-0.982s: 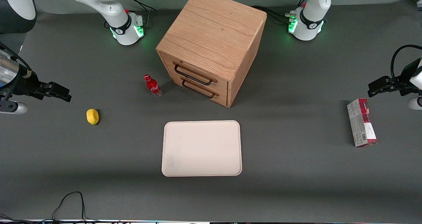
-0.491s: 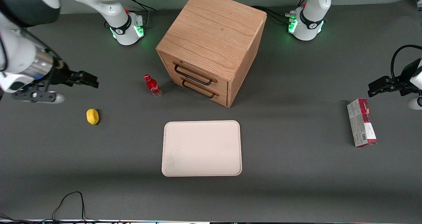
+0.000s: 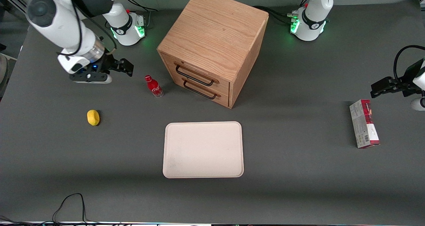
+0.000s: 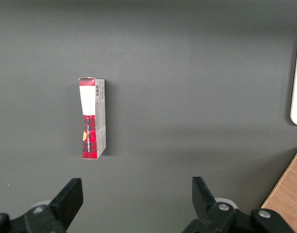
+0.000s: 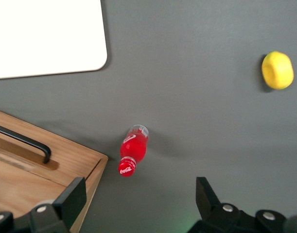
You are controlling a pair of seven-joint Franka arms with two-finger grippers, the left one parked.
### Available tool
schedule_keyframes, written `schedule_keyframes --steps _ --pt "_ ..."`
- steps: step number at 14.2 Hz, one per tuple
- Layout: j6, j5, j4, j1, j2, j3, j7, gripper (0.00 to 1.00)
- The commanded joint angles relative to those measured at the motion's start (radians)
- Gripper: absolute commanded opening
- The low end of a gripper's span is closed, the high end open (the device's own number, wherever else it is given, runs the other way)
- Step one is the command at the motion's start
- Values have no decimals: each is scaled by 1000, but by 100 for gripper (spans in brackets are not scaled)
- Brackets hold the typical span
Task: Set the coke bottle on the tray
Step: 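Move the open right gripper toward the red Coca-Cola bottle, then close the right gripper around the red Coca-Cola bottle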
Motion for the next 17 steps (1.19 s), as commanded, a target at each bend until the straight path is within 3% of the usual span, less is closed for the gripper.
schedule_keyframes --steps 1,7,17 --pt "136 26 -143 9 -44 14 18 100" --pt "398 70 -321 32 0 86 29 100" --pt "521 70 -378 46 83 99 32 99"
